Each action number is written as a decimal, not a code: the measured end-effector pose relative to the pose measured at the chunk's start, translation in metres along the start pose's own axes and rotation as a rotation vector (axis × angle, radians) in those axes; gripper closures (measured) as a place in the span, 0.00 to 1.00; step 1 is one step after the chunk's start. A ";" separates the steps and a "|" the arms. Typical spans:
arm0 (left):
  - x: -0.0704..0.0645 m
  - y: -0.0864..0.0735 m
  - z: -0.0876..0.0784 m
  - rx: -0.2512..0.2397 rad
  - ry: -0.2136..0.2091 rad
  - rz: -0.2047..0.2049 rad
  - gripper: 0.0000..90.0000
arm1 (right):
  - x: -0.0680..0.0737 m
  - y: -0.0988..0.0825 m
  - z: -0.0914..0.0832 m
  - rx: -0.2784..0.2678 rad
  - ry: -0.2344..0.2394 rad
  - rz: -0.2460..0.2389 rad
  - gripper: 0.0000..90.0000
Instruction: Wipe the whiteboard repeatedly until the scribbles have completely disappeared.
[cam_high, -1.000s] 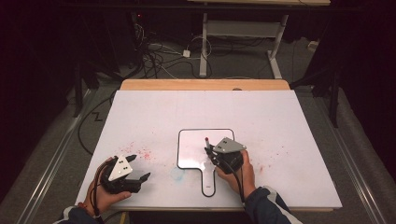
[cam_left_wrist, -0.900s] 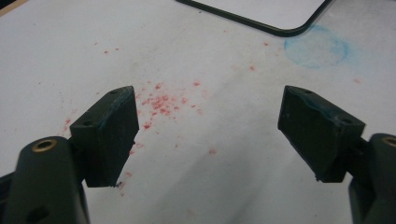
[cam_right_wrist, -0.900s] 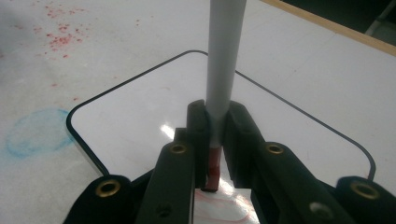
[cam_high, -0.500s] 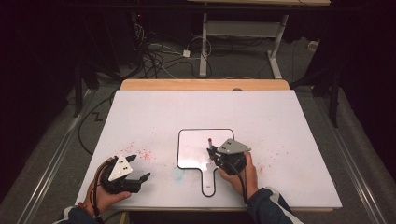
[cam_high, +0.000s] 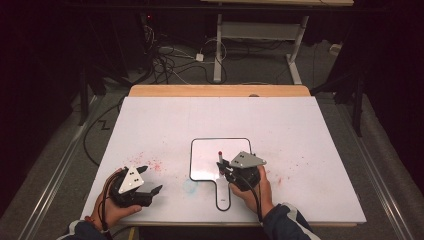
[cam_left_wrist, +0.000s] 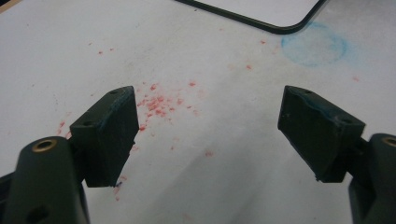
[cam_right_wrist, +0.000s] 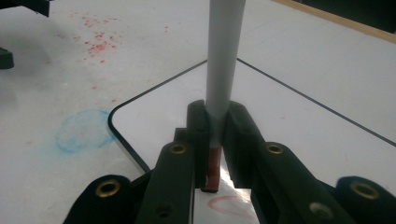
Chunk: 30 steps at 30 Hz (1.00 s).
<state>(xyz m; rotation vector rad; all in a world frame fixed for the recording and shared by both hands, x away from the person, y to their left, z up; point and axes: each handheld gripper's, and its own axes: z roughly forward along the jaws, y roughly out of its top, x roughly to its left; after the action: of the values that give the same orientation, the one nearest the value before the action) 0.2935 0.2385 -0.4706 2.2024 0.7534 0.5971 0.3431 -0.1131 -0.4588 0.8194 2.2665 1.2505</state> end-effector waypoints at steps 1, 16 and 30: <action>0.000 0.000 -0.001 -0.002 0.000 -0.001 0.22 | -0.002 0.000 -0.001 0.002 0.002 0.003 0.91; -0.001 0.000 0.000 0.005 0.005 0.011 0.22 | -0.013 -0.007 -0.008 -0.011 0.015 0.048 0.91; -0.001 0.001 0.001 0.009 0.004 0.013 0.22 | -0.007 -0.008 -0.013 -0.001 0.021 0.013 0.91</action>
<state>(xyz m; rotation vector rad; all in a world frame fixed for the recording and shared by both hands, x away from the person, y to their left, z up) 0.2932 0.2368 -0.4710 2.2169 0.7461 0.6056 0.3381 -0.1286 -0.4584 0.8252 2.2805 1.2714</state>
